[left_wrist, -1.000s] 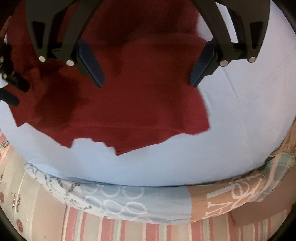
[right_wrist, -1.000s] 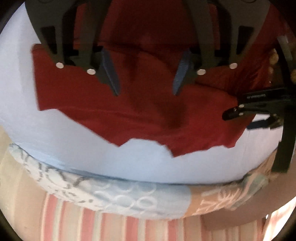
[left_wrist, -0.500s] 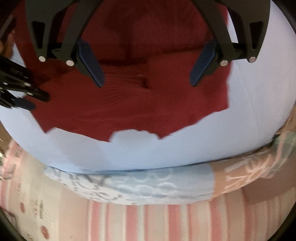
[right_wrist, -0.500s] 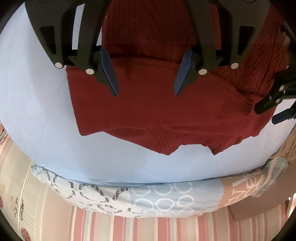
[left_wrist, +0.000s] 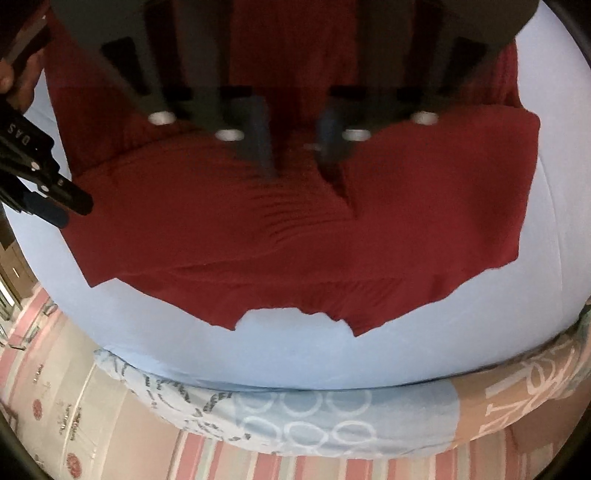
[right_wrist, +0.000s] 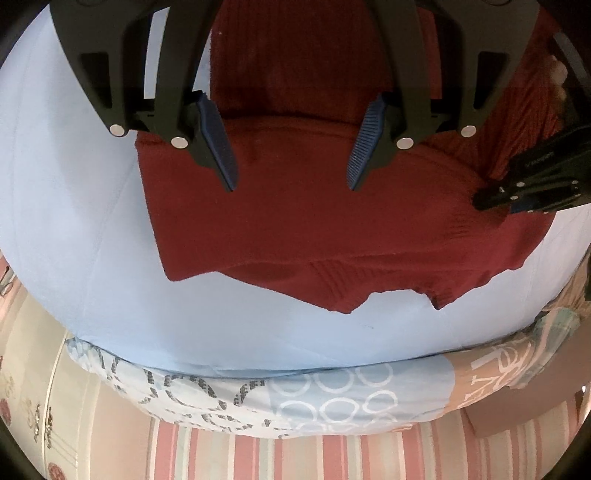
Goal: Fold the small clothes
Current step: 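Grasp the opposite sweater side edge with the left tool, then fold the side edge over toward the sweater center, open the left tool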
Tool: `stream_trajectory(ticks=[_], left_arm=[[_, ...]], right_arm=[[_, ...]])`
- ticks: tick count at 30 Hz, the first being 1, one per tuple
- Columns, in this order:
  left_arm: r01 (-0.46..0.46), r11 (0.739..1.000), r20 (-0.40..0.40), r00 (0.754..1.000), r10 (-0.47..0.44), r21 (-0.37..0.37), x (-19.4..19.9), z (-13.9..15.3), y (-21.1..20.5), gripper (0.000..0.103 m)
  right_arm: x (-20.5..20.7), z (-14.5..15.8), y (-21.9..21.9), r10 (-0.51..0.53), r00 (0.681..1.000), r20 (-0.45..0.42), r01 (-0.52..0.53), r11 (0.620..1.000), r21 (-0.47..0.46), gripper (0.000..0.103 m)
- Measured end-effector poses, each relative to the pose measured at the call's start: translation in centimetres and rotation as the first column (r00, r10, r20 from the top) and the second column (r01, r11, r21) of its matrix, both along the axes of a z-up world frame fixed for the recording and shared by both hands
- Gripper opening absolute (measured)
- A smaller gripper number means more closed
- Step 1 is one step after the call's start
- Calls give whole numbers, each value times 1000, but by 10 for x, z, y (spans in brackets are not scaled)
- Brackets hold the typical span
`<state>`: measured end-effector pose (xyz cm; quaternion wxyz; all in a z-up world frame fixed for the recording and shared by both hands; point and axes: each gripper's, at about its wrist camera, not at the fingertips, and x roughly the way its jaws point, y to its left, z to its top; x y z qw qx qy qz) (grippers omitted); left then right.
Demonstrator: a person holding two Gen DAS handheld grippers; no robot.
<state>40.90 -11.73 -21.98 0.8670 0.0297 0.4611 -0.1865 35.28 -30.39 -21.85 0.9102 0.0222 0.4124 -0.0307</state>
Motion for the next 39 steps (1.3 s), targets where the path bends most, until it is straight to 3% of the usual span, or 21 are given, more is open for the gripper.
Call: stream_trajectory(ticks=[3,8,14,16,19,22,28,32,34,35,36,37,38,39], left_arm=[[13,1000,28,999,-14,24,0,5,-2,5],[35,994,141,989,-50,103,-3,24,-8,5],[-43,983,262,965,-6,181,8,41,24,5],[-75,979,250,968,26,189,14,37,48,5],[-130,970,220,972,84,206,20,21,77,5],[-146,973,170,979,116,177,23,9,94,5],[-159,974,188,974,127,163,16,13,106,5],[-135,978,102,988,119,158,25,-1,116,8],[-125,982,100,989,111,143,21,-3,119,10],[-124,982,101,989,110,141,19,-2,120,16],[-133,979,104,988,118,153,17,-1,121,32],[-150,975,112,985,133,165,14,0,124,41],[-169,973,123,981,151,160,9,5,129,60],[-177,974,131,979,159,144,7,8,133,63]], right_arm=[[1,0,1,3,1000,-1,-3,1000,-1,62],[5,2,3,1,1000,12,0,1000,-21,64],[5,5,-1,-42,998,36,44,998,-55,64],[7,2,-9,-86,996,31,87,995,-56,64],[16,-12,-24,-131,991,-21,131,991,18,64],[21,-27,-25,-128,990,-60,131,990,47,64],[21,-28,-16,-109,992,-57,109,994,2,63],[24,-33,-10,-100,993,-69,98,994,-39,64],[23,-33,-10,-101,992,-69,99,994,-40,64],[23,-34,-11,-102,992,-71,99,994,-40,64],[23,-33,-12,-102,992,-74,100,994,-38,64],[23,-32,-12,-103,992,-74,101,994,-32,64],[23,-30,-13,-102,992,-69,101,995,-27,64],[21,-25,-13,-98,994,-55,97,995,-24,64]])
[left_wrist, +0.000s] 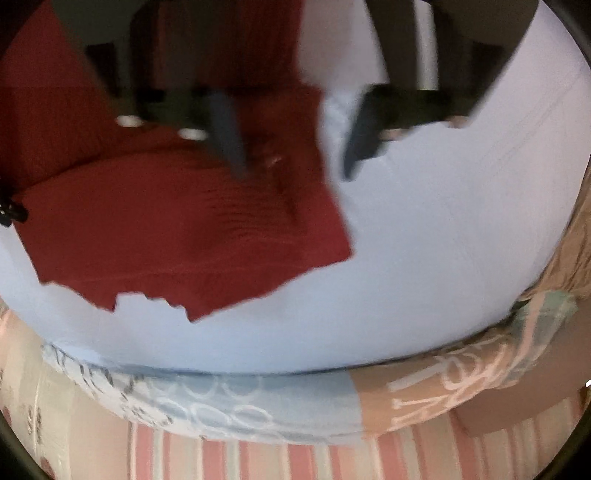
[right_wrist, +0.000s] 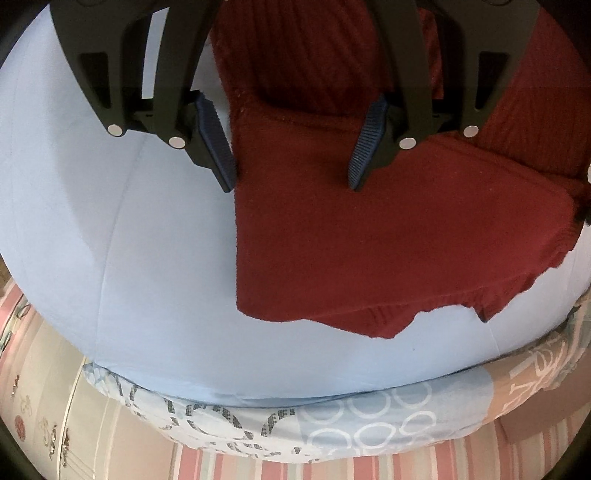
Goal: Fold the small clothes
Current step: 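Fold the side edge over toward the sweater center, open the left tool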
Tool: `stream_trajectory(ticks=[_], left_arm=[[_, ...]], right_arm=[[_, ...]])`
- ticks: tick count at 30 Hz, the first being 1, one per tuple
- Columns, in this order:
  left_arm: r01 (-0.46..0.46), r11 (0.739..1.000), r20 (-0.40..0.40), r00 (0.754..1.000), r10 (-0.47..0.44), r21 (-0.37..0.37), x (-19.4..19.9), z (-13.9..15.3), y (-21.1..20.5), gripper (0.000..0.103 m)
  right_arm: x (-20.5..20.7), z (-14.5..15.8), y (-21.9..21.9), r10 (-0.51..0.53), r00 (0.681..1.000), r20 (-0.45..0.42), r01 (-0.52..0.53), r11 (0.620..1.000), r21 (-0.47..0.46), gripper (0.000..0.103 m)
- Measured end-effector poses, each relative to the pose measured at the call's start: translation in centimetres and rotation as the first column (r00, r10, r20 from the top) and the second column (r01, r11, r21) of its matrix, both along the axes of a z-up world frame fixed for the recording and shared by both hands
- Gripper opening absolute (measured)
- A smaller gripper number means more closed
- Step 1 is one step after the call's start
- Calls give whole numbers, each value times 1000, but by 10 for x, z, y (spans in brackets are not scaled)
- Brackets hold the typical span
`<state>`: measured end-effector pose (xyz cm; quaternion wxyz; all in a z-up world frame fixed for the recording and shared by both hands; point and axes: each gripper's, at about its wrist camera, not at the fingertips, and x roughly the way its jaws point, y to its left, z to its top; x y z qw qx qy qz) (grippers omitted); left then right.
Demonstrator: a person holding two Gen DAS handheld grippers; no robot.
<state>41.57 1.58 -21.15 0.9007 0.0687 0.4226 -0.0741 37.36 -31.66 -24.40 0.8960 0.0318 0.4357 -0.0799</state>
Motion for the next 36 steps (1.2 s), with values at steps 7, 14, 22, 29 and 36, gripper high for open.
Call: stream_trajectory(ticks=[7,14,22,29,36], left_arm=[[12,997,66,998,-7,-78,-3,42,-6,63],[78,996,-16,997,-79,-50,26,13,-71,63],[34,998,-52,998,-37,-55,25,-15,-56,63],[-1,1000,-16,1000,1,0,10,-18,-53,64],[-9,1000,13,1000,8,28,8,-24,-56,68]], right_arm=[[2,20,17,40,997,61,-39,999,-21,65],[18,14,65,163,985,55,-155,980,-124,70],[20,-4,35,75,997,25,-73,995,-75,74],[12,-11,17,23,1000,21,-21,998,-67,79],[12,-21,6,-19,1000,10,19,1000,-17,93]])
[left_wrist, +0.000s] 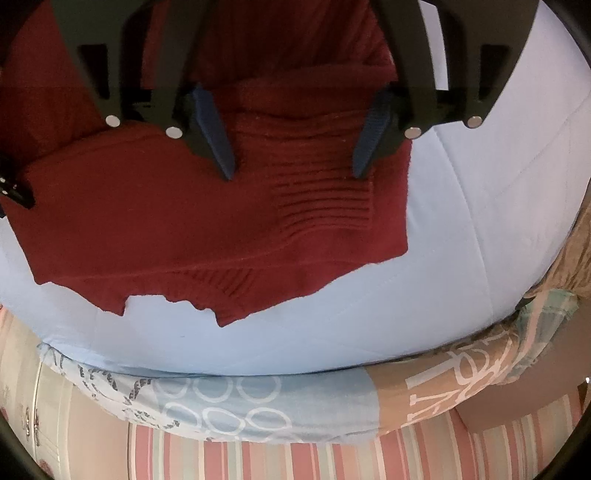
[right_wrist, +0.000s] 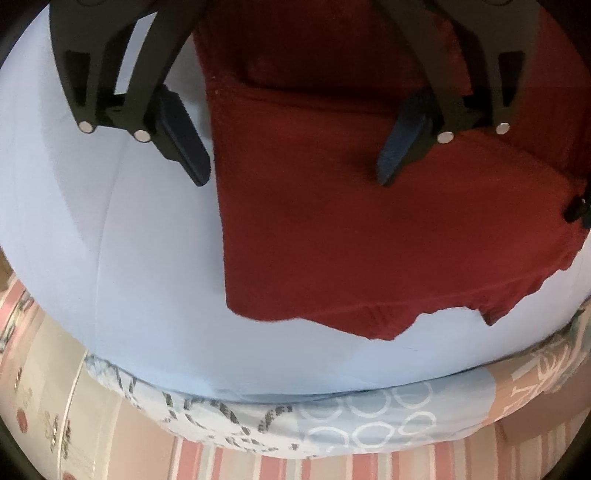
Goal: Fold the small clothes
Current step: 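Fold the side edge over toward the sweater center, open the left tool, then move both open tools down to the ribbed sweater hem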
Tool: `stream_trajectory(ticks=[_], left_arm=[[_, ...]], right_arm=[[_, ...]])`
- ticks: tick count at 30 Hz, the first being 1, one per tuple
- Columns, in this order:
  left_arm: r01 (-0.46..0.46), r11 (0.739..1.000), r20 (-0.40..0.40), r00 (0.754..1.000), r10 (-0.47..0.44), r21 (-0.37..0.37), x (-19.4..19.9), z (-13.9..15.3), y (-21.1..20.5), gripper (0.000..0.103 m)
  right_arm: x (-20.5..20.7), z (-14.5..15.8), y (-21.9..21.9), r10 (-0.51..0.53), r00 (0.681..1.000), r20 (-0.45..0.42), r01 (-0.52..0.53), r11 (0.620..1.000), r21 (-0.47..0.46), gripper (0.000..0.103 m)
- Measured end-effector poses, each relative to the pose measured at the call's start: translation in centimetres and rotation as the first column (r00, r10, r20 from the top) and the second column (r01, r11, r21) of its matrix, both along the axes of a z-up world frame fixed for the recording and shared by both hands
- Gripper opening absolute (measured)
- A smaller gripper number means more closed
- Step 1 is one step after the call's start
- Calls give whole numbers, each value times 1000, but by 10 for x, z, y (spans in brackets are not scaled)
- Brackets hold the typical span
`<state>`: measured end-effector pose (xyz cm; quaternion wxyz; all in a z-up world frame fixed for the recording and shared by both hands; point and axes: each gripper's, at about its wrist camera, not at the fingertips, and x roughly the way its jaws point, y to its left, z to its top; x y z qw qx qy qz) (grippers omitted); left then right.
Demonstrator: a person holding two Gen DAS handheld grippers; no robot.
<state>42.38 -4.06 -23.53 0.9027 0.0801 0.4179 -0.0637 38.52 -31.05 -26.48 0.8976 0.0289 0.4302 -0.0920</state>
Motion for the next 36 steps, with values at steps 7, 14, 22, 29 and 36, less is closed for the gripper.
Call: stream_trajectory(ticks=[7,14,22,29,36], left_arm=[[1,1000,25,1000,-1,2,-2,-3,0,70],[-13,1000,38,999,13,13,-6,4,0,98],[-6,1000,28,1000,6,-4,-40,18,13,98],[-18,1000,15,1000,18,-8,-108,23,36,98],[-22,1000,-1,1000,22,7,-199,29,52,98]], right_arm=[[0,-3,-1,-8,1000,-1,8,1000,7,97],[-2,0,-4,2,1000,7,-2,999,35,98],[-39,18,9,124,991,46,-127,989,74,100],[-97,27,22,173,983,57,-176,983,50,100],[-175,33,29,190,981,28,-191,981,38,100]])
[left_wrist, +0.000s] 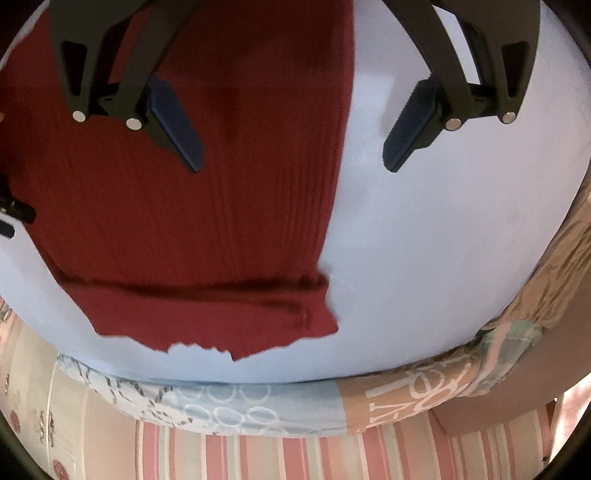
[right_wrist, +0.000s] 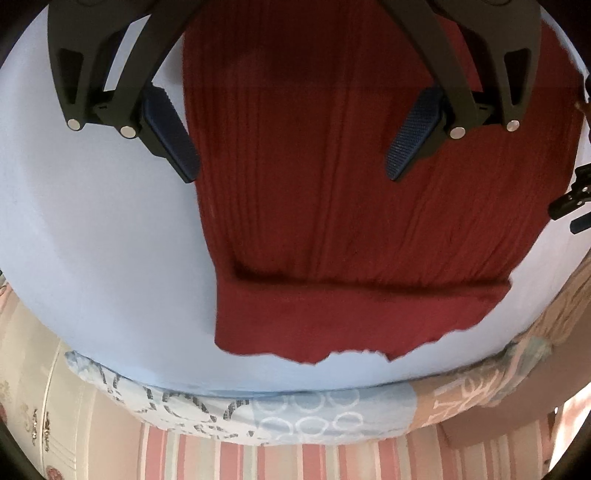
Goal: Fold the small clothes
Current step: 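Move both open tools down to the ribbed sweater hem, then close the left tool on the ribbed hem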
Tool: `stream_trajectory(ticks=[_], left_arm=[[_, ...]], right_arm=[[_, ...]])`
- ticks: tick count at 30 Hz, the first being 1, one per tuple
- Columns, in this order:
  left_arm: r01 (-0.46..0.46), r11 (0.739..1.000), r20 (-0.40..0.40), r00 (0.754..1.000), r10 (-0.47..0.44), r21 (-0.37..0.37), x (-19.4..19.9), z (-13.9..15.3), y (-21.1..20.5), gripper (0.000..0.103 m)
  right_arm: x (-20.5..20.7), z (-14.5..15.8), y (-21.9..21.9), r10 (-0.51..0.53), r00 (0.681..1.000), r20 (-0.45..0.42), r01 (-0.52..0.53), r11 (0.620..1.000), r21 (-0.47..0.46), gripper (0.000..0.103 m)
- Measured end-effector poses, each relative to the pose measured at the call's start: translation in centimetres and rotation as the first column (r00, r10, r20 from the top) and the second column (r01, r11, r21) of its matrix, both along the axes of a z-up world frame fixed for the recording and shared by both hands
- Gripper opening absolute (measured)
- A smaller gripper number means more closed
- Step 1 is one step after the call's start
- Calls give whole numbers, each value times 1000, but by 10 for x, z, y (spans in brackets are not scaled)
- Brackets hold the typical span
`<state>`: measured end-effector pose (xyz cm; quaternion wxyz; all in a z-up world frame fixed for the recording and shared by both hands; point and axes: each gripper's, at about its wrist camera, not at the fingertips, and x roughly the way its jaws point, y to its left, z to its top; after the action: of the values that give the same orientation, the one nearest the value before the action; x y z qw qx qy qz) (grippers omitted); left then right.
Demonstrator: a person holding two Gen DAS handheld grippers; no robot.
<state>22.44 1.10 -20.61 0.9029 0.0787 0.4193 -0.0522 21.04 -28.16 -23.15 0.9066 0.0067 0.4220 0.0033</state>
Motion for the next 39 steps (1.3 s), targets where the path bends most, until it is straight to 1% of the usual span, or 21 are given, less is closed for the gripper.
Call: stream_trajectory(ticks=[6,10,12,15,17,20,24,28,30,33,37,38,39], left_arm=[[-5,1000,-15,1000,5,-17,-54,6,13,98],[-13,997,-21,1000,12,-75,-75,15,19,98],[-14,995,-31,999,11,-98,-85,18,20,98],[-19,995,-33,999,16,-102,-99,20,22,98],[-9,992,-39,999,4,-128,-112,20,23,98],[-1,993,-42,999,-4,-122,-126,18,22,98],[8,994,-51,999,-14,-112,-144,11,23,98],[35,988,-80,996,-48,-150,-154,2,25,98],[41,986,-85,995,-55,-160,-157,-2,27,98],[46,980,-102,993,-67,-196,-157,-8,33,98],[32,975,-133,989,-63,-221,-154,-15,39,97],[31,974,-147,987,-66,-226,-153,-18,40,96],[32,975,-152,986,-67,-222,-153,-20,39,90]], right_arm=[[-56,15,14,30,999,26,-28,998,-56,100],[-81,22,19,31,999,34,-29,998,-55,100],[-90,26,25,34,999,42,-31,997,-74,100],[-103,27,33,30,999,43,-25,992,-120,100],[-116,26,38,25,998,54,-17,988,-152,100],[-132,21,42,17,999,50,-8,983,-182,100],[-149,16,45,-10,999,42,18,980,-197,100],[-161,14,44,-20,999,49,28,986,-162,100],[-164,13,43,-28,998,54,37,984,-173,100],[-165,10,41,-29,998,53,39,983,-182,100],[-166,8,39,-25,998,55,36,980,-197,100],[-166,7,38,-24,998,53,34,980,-196,100],[-166,7,37,-25,998,52,35,980,-195,100]])
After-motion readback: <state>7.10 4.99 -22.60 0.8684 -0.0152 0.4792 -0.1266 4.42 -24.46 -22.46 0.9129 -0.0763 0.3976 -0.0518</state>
